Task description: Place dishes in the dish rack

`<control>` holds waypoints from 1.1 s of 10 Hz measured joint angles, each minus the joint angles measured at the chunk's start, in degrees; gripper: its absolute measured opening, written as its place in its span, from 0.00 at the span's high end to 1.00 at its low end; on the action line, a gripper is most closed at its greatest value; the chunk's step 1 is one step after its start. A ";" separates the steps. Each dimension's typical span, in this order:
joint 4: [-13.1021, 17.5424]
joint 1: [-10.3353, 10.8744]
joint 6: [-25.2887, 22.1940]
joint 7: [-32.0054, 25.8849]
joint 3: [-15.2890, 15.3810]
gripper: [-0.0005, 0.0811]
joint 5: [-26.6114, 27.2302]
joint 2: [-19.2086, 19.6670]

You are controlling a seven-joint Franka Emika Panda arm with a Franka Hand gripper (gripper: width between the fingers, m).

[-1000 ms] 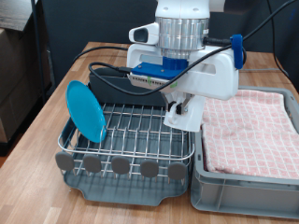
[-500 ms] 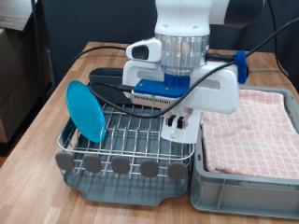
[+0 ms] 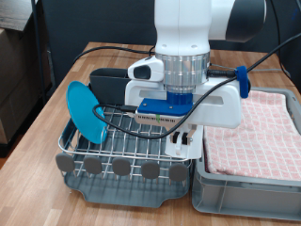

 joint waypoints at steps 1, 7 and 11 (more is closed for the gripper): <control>0.36 -0.12 0.06 -0.77 0.16 0.91 0.66 0.67; 1.51 -1.21 -0.55 -4.25 1.10 0.91 3.22 3.71; 3.44 -1.19 -1.63 -4.21 0.23 0.91 2.80 5.97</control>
